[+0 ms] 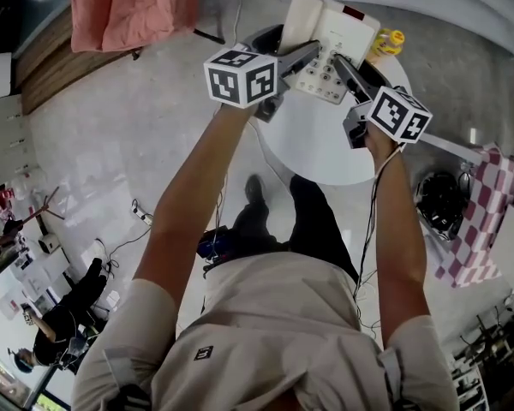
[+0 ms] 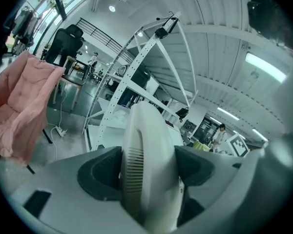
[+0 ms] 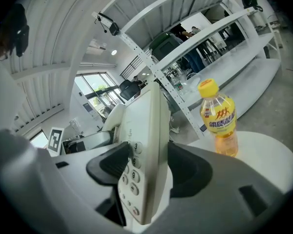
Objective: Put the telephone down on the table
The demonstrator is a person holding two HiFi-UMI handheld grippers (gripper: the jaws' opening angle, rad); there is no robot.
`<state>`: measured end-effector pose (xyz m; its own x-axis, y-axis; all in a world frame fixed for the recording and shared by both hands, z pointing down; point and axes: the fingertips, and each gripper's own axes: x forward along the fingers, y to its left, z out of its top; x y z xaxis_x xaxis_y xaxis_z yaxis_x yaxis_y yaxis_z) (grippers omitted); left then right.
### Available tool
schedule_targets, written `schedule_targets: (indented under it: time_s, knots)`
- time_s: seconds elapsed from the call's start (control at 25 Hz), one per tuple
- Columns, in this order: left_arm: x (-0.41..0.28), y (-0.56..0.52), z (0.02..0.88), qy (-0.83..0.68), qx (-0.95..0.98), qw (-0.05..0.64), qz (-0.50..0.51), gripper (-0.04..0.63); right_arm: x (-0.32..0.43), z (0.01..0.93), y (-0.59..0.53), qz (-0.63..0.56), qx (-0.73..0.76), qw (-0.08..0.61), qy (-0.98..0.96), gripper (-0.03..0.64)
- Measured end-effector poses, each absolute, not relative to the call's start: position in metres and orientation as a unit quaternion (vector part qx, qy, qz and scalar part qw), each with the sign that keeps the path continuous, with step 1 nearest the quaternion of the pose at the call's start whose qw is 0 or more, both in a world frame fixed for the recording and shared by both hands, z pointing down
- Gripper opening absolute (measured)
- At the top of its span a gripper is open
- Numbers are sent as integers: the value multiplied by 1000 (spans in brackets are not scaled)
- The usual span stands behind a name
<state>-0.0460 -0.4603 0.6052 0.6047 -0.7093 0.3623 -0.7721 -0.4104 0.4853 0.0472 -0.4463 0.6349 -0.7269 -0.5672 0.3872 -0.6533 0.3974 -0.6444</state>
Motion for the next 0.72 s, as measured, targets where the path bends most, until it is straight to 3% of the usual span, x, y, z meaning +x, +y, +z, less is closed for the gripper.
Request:
schedule_targets:
  time_s: [0.72]
  knots:
    - [-39, -477, 708, -434, 816, 373, 81, 325, 55, 740, -458, 469, 367, 69, -801, 247]
